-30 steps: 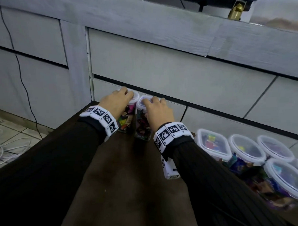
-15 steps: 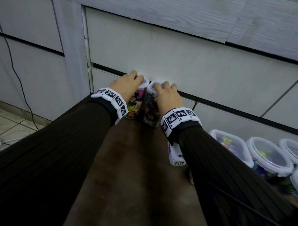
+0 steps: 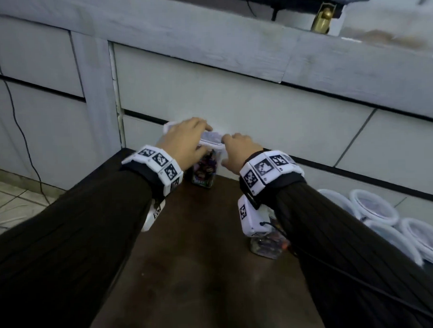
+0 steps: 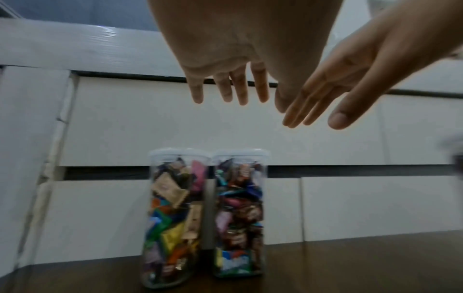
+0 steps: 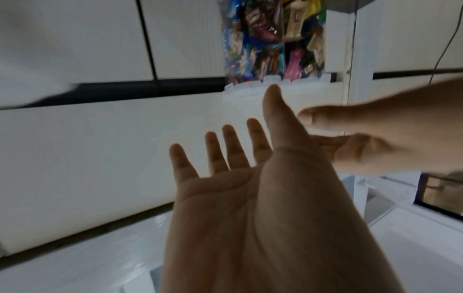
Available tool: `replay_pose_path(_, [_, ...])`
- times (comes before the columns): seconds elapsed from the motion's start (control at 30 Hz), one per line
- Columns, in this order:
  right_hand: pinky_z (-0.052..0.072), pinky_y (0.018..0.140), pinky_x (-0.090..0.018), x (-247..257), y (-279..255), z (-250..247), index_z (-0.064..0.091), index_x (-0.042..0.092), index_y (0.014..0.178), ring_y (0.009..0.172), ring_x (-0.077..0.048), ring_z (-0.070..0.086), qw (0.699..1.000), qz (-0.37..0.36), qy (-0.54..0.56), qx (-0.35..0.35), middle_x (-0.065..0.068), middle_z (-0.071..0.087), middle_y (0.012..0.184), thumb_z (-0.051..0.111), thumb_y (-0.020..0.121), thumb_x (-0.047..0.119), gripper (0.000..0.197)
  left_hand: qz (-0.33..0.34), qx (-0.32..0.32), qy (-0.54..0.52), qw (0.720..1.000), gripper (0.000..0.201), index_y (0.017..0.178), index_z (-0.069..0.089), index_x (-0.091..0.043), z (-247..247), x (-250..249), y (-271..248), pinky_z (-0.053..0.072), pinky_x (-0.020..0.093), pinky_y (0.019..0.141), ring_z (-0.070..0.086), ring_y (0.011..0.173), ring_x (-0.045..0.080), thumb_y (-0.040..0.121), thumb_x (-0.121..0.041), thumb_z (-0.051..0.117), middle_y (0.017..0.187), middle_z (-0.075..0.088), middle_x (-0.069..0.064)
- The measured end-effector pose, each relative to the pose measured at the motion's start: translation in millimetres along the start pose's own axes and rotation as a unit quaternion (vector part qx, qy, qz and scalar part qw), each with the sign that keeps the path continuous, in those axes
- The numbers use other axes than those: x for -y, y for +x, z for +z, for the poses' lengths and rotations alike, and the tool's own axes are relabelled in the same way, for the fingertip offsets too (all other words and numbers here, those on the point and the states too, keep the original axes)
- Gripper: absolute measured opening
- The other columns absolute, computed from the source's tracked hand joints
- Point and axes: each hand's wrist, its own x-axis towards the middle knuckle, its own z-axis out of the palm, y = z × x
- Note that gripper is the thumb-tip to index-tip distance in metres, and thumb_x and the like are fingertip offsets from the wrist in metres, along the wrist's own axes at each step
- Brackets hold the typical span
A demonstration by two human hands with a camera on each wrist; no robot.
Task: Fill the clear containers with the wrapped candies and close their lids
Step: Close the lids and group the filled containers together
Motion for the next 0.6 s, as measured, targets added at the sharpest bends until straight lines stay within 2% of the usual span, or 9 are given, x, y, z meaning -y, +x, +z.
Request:
replay_pose_path(0.1, [0.044,0.097,-0.045,-37,-39,-22,0.04,0.009,0.134,0.12,-0.036,0.048,0.999,0.01,0.012,0.043,-0.018,0.049,0.131,0.067,0.084,0.032,0.06,0.076,0.009,-0.038,0.996,0.036,0.125,0.057,-0.015,-2,-44,-22,0.039,0.041,0.103,0.05,0.123,0.023,0.09,-0.025,0.061,0.133,0.055,0.005])
replay_pose_path(0.2, [0.044,0.097,-0.042,-84,-81,-34,0.041,0.01,0.132,0.118,-0.033,0.051,0.995,0.062,0.01,0.072,-0.017,0.051,0.131,0.07,0.081,0.037,0.064,0.147,0.038,-0.034,0.988,0.036,0.123,0.057,-0.022,6,-88,-44,0.039,0.038,0.102,0.05,0.12,0.017,0.094,-0.042,0.053,0.128,0.056,-0.002])
replay_pose_path(0.3, [0.045,0.096,-0.041,-126,-120,-30,0.043,0.012,0.131,0.117,-0.029,0.053,0.986,0.119,-0.021,0.118,-0.013,0.054,0.13,0.072,0.078,0.043,0.068,0.181,0.076,-0.04,0.98,0.061,0.135,0.048,-0.02,21,-131,-60,0.034,0.035,0.107,0.046,0.127,0.017,0.09,-0.06,0.046,0.138,0.051,0.001])
replay_pose_path(0.37, [0.044,0.098,-0.04,-142,-137,-23,0.043,0.014,0.132,0.118,-0.029,0.051,0.983,0.134,-0.03,0.122,-0.012,0.053,0.13,0.073,0.075,0.043,0.07,0.185,0.109,-0.005,0.977,0.079,0.146,0.035,-0.017,34,-154,-64,0.022,0.035,0.117,0.031,0.141,0.019,0.086,-0.065,0.052,0.152,0.037,0.003])
replay_pose_path(0.43, [0.044,0.098,-0.039,-150,-148,-15,0.042,0.014,0.132,0.118,-0.028,0.052,0.983,0.129,-0.031,0.124,-0.011,0.053,0.129,0.076,0.074,0.038,0.071,0.19,0.134,0.042,0.972,0.084,0.15,0.026,-0.015,43,-170,-63,0.015,0.036,0.121,0.02,0.147,0.02,0.086,-0.059,0.059,0.158,0.025,0.004])
replay_pose_path(0.47, [0.045,0.097,-0.04,-151,-152,-11,0.042,0.014,0.132,0.118,-0.028,0.052,0.985,0.123,-0.031,0.119,-0.011,0.053,0.128,0.076,0.074,0.034,0.069,0.195,0.138,0.055,0.969,0.08,0.149,0.028,-0.014,45,-176,-62,0.017,0.036,0.12,0.021,0.146,0.021,0.087,-0.05,0.063,0.158,0.026,0.005])
replay_pose_path(0.53, [0.047,0.094,-0.041,-150,-157,-5,0.043,0.013,0.13,0.117,-0.03,0.054,0.989,0.107,-0.041,0.093,-0.011,0.054,0.126,0.072,0.078,0.024,0.061,0.198,0.136,0.057,0.969,0.064,0.145,0.035,-0.014,47,-183,-59,0.026,0.037,0.116,0.031,0.142,0.022,0.09,-0.025,0.065,0.153,0.033,0.005])
replay_pose_path(0.6, [0.046,0.089,-0.039,-146,-159,-1,0.045,0.01,0.127,0.115,-0.03,0.055,0.991,0.087,-0.073,0.071,-0.013,0.056,0.124,0.062,0.084,0.012,0.047,0.19,0.135,0.062,0.97,0.057,0.144,0.037,-0.014,47,-183,-57,0.035,0.038,0.11,0.037,0.138,0.021,0.091,-0.009,0.059,0.151,0.037,0.005])
